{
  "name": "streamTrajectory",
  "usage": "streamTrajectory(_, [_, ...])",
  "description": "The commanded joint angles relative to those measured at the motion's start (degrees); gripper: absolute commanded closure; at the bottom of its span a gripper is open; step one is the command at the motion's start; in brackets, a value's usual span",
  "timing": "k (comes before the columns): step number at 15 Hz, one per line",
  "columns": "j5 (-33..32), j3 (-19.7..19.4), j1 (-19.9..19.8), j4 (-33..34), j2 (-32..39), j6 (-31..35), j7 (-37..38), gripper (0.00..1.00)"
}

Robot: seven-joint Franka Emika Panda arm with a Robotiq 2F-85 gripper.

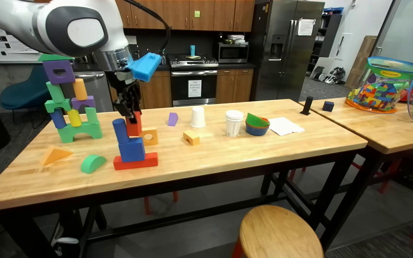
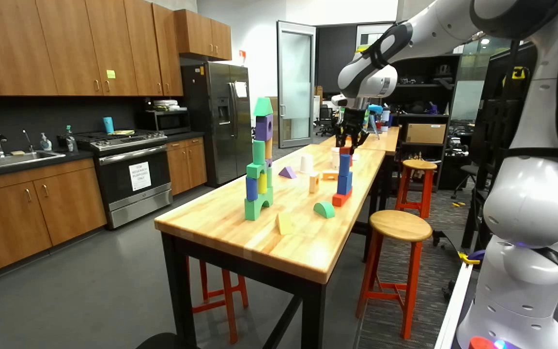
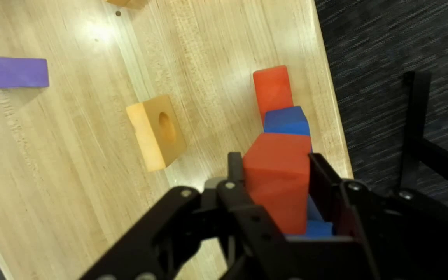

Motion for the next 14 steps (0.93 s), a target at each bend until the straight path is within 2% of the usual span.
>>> streamTrajectory(1, [-0.3, -0.4, 0.1, -0.8, -1.2, 0.4, 0.4, 0.81])
streamTrajectory(14, [-1.1, -0.6, 0.1, -1.2, -1.1, 1.3, 0.8, 0.81])
